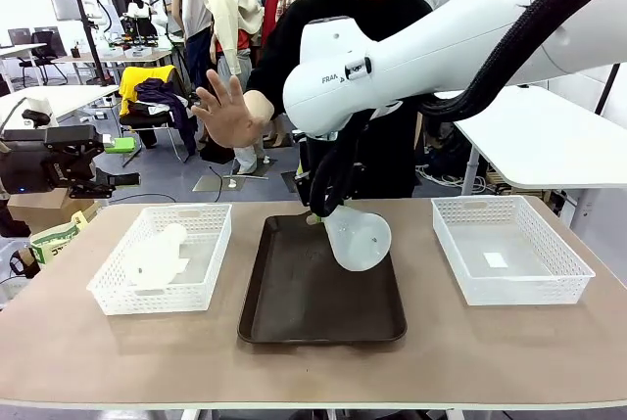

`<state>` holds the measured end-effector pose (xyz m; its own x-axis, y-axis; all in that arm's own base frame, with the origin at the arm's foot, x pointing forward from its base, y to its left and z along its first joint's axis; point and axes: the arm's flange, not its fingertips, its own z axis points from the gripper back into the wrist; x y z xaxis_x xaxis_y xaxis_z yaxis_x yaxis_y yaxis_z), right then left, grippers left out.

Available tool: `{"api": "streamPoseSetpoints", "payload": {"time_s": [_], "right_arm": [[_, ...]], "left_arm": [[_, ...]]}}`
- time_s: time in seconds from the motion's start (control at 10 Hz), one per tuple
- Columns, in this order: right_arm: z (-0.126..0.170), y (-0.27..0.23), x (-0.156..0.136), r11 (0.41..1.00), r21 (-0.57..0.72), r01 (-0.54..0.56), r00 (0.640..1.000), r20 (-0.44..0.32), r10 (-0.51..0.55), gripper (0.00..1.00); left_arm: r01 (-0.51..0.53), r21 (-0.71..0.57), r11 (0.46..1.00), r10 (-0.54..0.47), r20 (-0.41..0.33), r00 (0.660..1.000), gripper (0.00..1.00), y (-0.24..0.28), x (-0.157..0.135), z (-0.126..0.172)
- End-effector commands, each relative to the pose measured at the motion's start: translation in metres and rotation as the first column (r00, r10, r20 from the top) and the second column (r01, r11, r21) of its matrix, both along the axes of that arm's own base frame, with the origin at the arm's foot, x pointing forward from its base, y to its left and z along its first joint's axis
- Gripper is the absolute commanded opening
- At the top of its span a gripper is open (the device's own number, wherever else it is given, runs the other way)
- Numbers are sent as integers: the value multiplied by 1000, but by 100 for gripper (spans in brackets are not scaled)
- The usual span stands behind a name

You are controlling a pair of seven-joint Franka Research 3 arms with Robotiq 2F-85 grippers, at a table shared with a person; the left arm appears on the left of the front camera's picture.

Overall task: Prepare the laboratory tools.
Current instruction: While moving the picked Big flask to the Handle tray indicated by the person, stop as directed by the person.

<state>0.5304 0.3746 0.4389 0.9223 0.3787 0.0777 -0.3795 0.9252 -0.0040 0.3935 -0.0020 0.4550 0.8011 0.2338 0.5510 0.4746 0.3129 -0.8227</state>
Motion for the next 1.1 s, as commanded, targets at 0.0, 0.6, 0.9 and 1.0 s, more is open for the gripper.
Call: {"api": "streamPoseSetpoints", "payload": {"time_s": [0.0, 0.6, 0.9, 1.0], "right_arm": [[6, -5, 2, 998, 18, 53, 998, 14, -54, 0], [0, 0, 0, 1000, 0, 0, 1000, 0, 0, 0], [0, 0, 0, 1000, 0, 0, 1000, 0, 0, 0], [0, 0, 0, 1000, 0, 0, 1000, 0, 0, 0]], "left_arm": [[-10, -4, 1000, 10, -9, 1000, 100, -1, 1, 0], [-10, -4, 1000, 10, -9, 1000, 100, -1, 1, 0], [-10, -4, 1000, 10, -9, 1000, 100, -1, 1, 0], [-10, -4, 1000, 10, -9, 1000, 100, -1, 1, 0]]}}
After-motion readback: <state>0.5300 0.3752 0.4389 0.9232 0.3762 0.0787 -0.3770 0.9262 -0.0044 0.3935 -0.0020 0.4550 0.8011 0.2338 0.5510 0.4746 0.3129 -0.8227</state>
